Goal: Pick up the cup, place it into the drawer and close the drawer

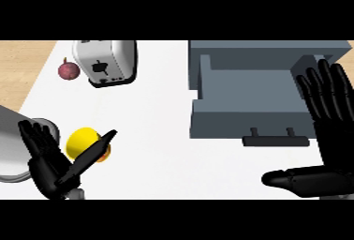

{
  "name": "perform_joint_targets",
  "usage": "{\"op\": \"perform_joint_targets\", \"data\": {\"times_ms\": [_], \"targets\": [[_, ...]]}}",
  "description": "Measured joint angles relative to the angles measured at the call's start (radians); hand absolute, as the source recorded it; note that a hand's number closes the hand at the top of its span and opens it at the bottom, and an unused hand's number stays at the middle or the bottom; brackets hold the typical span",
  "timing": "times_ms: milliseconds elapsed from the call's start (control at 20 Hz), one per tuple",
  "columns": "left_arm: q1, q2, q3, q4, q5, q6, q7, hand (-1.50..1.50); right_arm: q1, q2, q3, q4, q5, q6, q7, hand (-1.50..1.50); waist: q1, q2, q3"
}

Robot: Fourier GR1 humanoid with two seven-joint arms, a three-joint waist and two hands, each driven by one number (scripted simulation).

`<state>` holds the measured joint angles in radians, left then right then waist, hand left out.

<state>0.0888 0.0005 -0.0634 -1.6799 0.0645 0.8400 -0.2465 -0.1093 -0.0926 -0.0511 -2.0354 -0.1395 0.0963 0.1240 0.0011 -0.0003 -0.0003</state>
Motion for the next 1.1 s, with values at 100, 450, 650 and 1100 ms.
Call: {"op": "perform_joint_targets", "data": {"times_ms": [100, 450, 650, 1100], "targets": [[0.022, 0.000, 0.016, 0.015, 0.030, -0.020, -0.037, -1.50, 0.015, 0.013, 0.020, -0.007, 0.017, -0.006, -0.004, -1.50, 0.000, 0.000, 0.000], [0.032, 0.000, 0.068, 0.115, 0.130, -0.088, -0.140, -1.50, -0.004, 0.010, 0.020, -0.048, 0.009, -0.016, 0.059, -1.50, 0.000, 0.000, 0.000], [0.032, 0.005, 0.078, 0.199, 0.204, -0.110, -0.234, -1.50, 0.005, 0.015, 0.022, -0.043, 0.005, -0.004, 0.041, -1.50, 0.000, 0.000, 0.000], [-0.003, 0.004, 0.118, 0.386, 0.348, -0.175, -0.424, -1.50, 0.000, 0.009, 0.016, -0.060, 0.004, -0.003, 0.066, -1.50, -0.001, 0.000, 0.000]]}}
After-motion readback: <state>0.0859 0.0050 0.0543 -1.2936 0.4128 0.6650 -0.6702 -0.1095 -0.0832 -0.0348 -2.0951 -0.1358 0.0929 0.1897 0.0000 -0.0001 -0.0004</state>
